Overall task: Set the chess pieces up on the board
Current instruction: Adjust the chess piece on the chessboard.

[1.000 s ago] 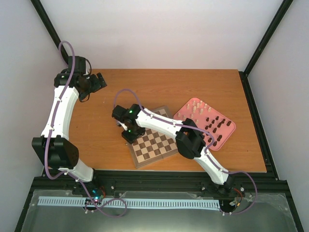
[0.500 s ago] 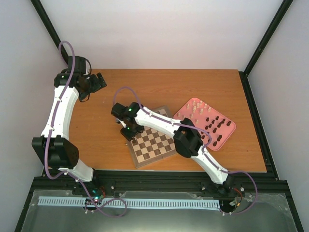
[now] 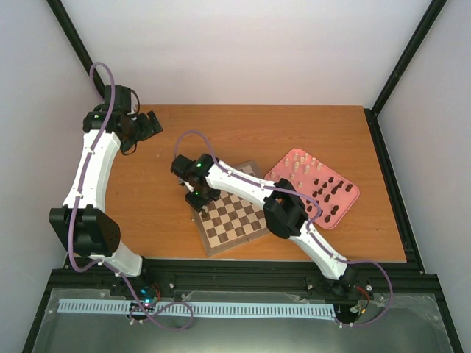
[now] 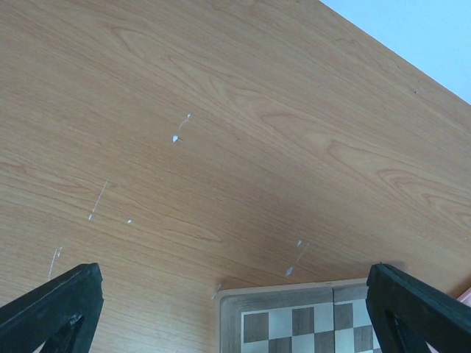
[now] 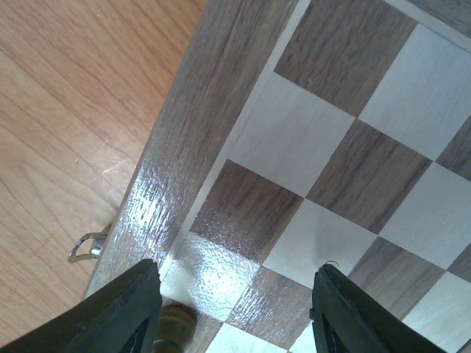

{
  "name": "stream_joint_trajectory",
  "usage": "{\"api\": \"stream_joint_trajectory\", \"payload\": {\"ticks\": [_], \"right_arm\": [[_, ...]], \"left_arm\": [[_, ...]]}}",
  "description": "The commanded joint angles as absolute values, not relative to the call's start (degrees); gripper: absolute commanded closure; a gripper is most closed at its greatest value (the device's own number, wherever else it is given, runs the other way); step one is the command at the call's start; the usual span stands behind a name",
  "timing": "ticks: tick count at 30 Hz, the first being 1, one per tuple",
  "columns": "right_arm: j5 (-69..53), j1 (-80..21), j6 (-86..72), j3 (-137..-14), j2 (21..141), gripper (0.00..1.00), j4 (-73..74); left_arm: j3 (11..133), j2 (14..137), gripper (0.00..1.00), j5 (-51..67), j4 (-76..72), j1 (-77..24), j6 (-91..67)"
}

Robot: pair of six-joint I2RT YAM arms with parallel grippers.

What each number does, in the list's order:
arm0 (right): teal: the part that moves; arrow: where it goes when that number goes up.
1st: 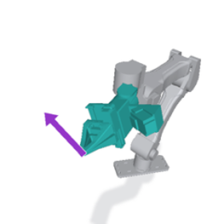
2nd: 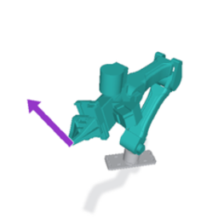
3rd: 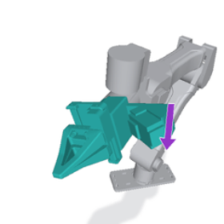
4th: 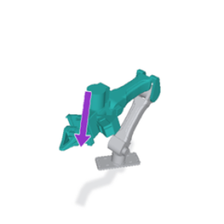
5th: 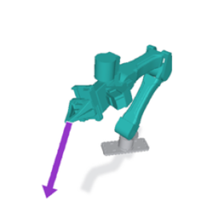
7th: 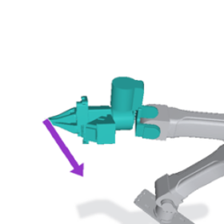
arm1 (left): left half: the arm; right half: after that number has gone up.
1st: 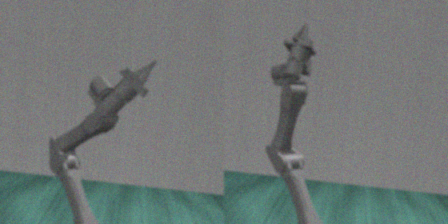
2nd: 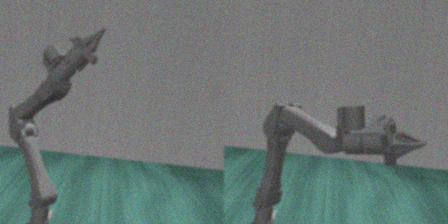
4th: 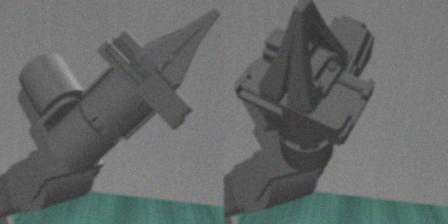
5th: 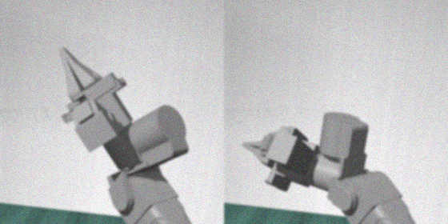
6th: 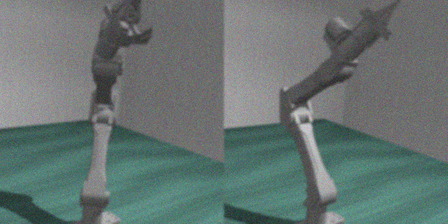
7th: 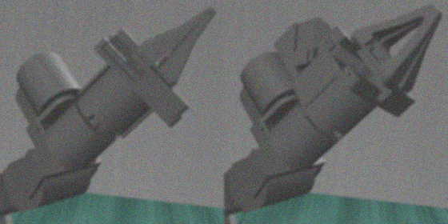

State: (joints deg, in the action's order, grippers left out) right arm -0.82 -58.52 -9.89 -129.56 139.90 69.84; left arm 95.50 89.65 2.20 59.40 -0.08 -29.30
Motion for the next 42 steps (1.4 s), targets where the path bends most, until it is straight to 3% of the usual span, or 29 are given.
{"api": "stream_joint_trajectory", "payload": {"ticks": [1, 42], "right_arm": [[0.34, -58.1, -10.05, -131.14, 141.07, 0.43, 70.88], [-2.06, -56.98, -7.82, -131.36, 142.96, 0.4, 71.9]], "left_arm": [[96.51, 89.96, 0.0, 1.69, 59.42, -0.44, -28.47], [98.5, 92.29, 0.0, 0.89, 59.95, -0.42, -28.39]]}}
